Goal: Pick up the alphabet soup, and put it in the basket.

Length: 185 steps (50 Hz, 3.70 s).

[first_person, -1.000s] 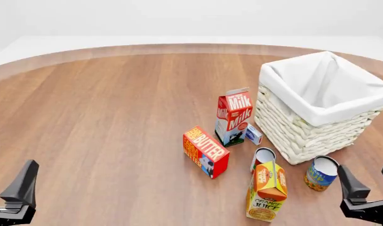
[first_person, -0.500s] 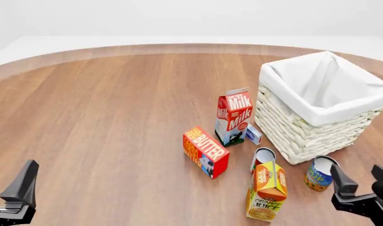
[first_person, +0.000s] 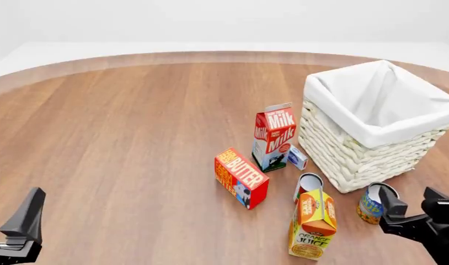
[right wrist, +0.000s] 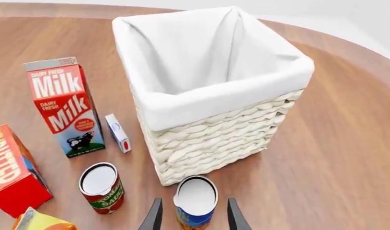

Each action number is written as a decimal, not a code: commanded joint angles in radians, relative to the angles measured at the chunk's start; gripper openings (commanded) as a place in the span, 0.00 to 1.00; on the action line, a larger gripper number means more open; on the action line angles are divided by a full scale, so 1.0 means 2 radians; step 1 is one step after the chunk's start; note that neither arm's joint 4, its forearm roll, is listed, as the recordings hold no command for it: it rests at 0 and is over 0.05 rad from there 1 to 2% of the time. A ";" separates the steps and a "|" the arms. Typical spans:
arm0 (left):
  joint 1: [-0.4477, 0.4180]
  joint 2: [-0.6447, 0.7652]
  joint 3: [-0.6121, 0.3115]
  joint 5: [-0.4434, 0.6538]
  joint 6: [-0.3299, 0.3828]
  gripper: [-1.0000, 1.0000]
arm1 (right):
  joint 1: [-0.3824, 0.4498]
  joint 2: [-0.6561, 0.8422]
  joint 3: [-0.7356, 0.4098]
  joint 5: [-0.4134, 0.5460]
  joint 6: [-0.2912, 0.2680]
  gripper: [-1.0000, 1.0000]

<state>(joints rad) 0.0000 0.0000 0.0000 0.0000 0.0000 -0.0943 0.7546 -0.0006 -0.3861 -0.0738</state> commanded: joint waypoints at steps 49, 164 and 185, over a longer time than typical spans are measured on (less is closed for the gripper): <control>0.000 0.000 0.000 0.000 0.000 1.00 | -0.007 0.316 0.000 -0.247 0.004 1.00; 0.000 0.000 0.000 0.000 0.000 1.00 | -0.005 0.188 0.000 -0.119 -0.002 0.00; 0.000 0.000 0.000 0.000 0.000 1.00 | 0.003 0.112 0.000 -0.061 -0.012 0.00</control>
<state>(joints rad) 0.0000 0.0000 0.0000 0.0000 0.0000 -0.0947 1.0663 0.0000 -0.5732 -0.1087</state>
